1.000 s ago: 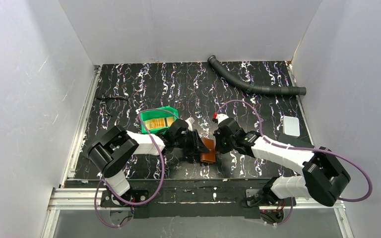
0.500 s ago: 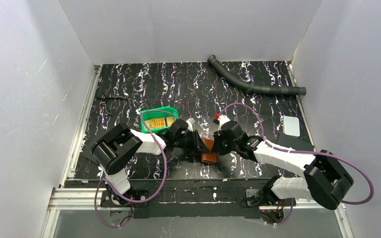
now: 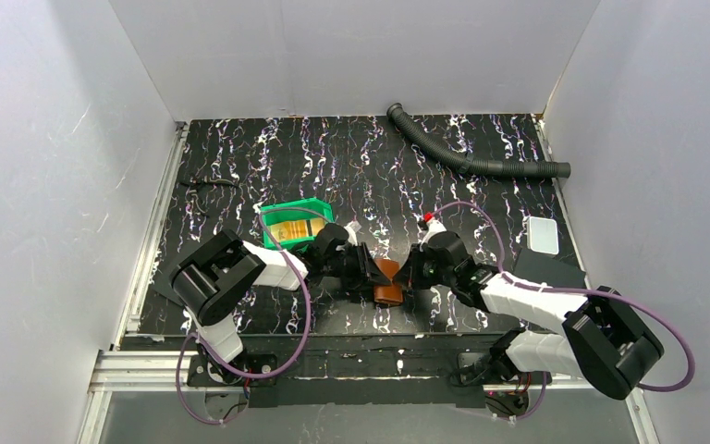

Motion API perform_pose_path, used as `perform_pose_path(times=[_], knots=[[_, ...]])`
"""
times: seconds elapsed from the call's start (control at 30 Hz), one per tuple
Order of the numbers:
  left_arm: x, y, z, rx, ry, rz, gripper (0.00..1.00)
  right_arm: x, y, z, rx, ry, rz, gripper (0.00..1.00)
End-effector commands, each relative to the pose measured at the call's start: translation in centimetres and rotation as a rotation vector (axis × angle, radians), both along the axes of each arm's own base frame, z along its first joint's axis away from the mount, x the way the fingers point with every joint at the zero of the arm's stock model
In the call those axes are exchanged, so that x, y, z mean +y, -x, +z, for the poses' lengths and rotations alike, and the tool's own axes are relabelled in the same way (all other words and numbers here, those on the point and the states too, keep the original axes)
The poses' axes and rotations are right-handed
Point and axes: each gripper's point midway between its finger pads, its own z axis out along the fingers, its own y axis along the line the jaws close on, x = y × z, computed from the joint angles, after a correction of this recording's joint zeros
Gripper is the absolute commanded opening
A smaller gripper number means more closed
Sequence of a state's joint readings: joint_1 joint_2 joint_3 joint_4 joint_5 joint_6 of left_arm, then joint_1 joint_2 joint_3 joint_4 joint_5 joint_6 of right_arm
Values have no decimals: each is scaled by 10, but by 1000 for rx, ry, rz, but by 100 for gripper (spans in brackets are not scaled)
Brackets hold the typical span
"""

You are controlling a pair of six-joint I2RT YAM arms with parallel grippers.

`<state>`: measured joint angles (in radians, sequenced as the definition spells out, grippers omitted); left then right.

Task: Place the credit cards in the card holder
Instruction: Close the card holder at the center of the board.

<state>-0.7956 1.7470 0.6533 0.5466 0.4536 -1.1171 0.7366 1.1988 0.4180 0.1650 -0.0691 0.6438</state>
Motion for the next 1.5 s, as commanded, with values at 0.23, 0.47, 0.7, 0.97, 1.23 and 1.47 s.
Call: perform_pose_path(times=[0.23, 0.47, 0.7, 0.97, 1.23, 1.47], knots=[[14, 17, -30, 65, -76, -10, 0, 16, -6, 17, 9, -174, -4, 20], [16, 18, -36, 85, -87, -2, 0, 18, 0, 13, 25, -171, 40, 26], [19, 21, -39, 92, -98, 0, 0, 9, -3, 10, 31, -167, 22, 34], [18, 20, -38, 89, -93, -3, 0, 2, -10, 14, 13, -141, 12, 29], [18, 21, -38, 90, -93, -7, 0, 7, -7, 8, 32, -140, 45, 13], [17, 20, -39, 98, -92, -2, 0, 11, -5, 3, 56, -185, 33, 5]])
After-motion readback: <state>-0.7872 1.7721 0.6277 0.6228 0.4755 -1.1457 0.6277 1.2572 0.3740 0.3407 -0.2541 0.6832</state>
